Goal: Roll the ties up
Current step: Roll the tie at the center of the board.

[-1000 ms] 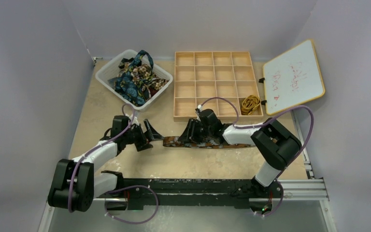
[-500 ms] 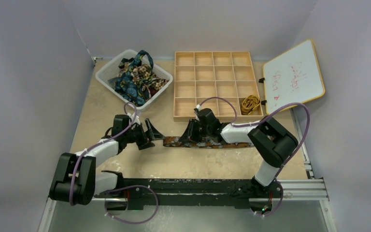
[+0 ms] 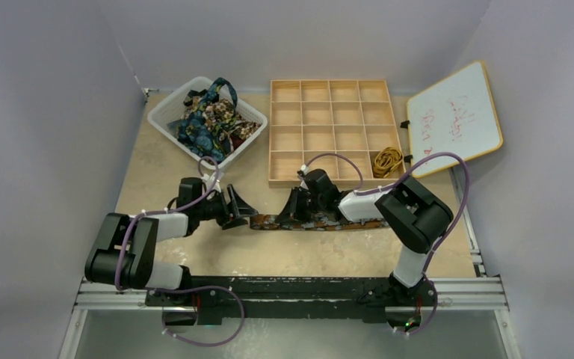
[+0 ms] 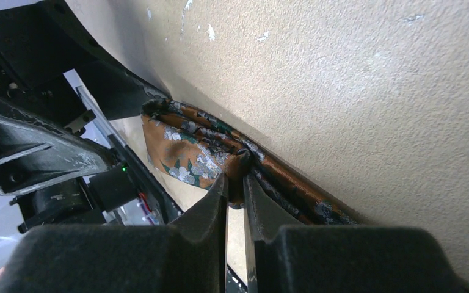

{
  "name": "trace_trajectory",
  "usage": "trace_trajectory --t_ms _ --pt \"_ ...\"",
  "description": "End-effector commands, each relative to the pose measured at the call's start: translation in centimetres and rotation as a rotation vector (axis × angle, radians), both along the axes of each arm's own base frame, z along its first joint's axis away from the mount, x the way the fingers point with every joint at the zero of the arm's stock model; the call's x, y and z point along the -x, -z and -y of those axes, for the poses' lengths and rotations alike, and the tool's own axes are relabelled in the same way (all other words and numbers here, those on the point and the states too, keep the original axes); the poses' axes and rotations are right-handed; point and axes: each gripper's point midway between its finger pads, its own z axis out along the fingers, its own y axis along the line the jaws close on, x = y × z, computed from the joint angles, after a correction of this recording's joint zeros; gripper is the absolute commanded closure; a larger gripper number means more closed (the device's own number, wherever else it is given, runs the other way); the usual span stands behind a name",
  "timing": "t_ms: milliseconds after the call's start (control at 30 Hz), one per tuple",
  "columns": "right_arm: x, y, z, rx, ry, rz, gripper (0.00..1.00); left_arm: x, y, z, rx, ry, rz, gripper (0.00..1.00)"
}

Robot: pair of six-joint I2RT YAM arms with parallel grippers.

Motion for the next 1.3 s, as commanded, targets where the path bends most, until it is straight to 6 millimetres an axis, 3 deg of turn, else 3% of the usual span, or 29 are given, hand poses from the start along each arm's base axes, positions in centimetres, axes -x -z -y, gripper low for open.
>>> trace_trajectory --t_ms 0,300,667,1067,1267 --pt "0.0 0.0 -0.1 -0.008 -0.004 -0.01 0.89 0.7 0.7 0.0 0.016 0.004 -0.014 0.32" --pt "0.2 0.6 -0.1 -0.016 0.007 -0.023 0.9 2.1 1.9 0.1 0.023 -0.011 -0.099 0.4" --pt "1.1 1.3 -0.1 -0.039 -0.009 -0.068 0.92 2.2 2.2 0.6 0.084 -0.038 -0.114 0.53" --pt "1.2 1.1 -0.3 -0.061 -0.005 -0.079 0.94 2.5 1.9 1.1 0.057 -0.005 -0.099 0.65" --pt "0.7 0.6 -0.5 -0.065 -0.008 -0.047 0.88 1.8 1.2 1.0 0.017 -0.006 -0.062 0.73"
